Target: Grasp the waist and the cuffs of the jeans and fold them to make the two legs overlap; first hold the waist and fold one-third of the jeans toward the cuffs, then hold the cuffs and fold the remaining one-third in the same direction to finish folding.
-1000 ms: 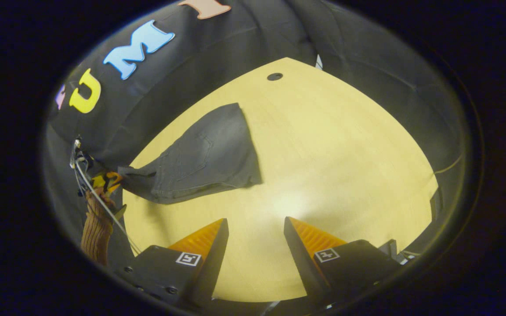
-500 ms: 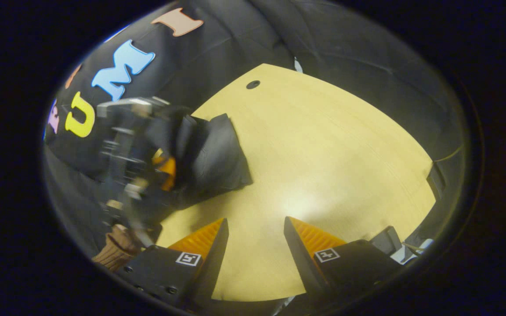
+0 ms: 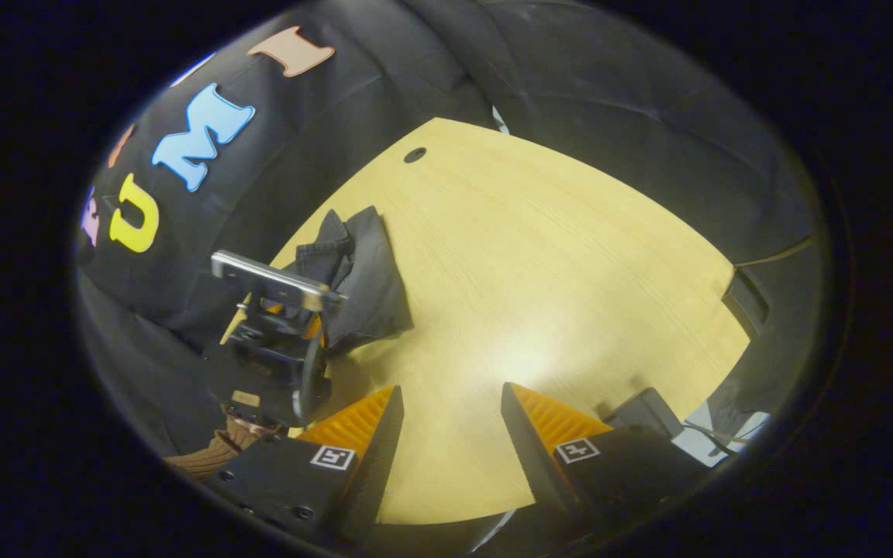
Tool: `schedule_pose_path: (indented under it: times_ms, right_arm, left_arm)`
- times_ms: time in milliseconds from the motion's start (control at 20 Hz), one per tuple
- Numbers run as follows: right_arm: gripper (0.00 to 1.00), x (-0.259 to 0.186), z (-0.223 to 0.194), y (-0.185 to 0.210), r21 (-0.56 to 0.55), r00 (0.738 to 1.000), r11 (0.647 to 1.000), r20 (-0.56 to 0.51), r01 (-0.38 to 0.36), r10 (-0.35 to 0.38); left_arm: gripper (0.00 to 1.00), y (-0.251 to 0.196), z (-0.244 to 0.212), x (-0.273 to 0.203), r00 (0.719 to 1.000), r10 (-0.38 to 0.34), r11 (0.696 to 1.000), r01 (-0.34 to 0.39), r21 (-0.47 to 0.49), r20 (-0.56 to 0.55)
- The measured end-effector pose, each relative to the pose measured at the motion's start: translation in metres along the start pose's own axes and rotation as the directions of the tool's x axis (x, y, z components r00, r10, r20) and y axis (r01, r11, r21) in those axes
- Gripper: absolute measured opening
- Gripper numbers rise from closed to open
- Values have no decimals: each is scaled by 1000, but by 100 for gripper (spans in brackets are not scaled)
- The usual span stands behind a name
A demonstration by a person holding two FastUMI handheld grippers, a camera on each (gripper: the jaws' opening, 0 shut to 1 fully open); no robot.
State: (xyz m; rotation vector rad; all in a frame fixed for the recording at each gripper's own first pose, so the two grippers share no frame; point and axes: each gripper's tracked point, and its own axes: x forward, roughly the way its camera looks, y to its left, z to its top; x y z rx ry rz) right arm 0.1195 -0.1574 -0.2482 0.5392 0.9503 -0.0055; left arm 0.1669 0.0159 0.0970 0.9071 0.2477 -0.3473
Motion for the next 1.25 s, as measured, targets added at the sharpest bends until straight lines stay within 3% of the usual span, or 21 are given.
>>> schedule_pose_path:
  times_ms: [100,200,400,550,650,800,900,950,1000,1150,1250]
  right_arm:
    - [78,3,20,8,-104,998,994,54,18,-13]
    - [78,6,48,30,-223,993,975,115,24,2]
    - [78,9,96,90,-423,972,906,221,24,78]
    - [78,0,124,147,-489,931,872,325,16,165]
    - [78,-10,139,187,-492,888,871,401,2,225]
    - [77,-31,149,230,-541,816,840,498,28,294]
    - [76,-34,135,239,-595,811,802,496,58,309]
    - [76,-36,126,241,-603,815,796,487,52,315]
    - [77,-35,123,241,-603,817,796,483,50,315]
    - [76,-47,127,232,-599,807,797,510,84,298]
    - [76,-54,128,226,-590,799,801,529,104,286]
  left_arm:
    - [98,33,11,-31,999,-36,977,44,-209,39]
    - [98,95,20,-66,998,20,951,0,-308,64]
    - [97,193,38,-139,977,161,922,-99,-375,139]
    - [96,252,43,-192,943,276,852,-152,-501,184]
    - [96,285,28,-223,923,356,760,-196,-620,145]
    - [93,297,1,-248,899,424,566,-167,-808,112]
    - [97,286,-19,-250,903,423,440,-134,-888,73]
    - [94,282,-27,-249,906,420,416,-135,-899,58]
    - [96,279,-30,-247,905,421,426,-140,-894,58]
    - [94,270,-17,-248,910,403,500,-128,-857,99]
    - [94,267,7,-243,906,399,522,-97,-847,142]
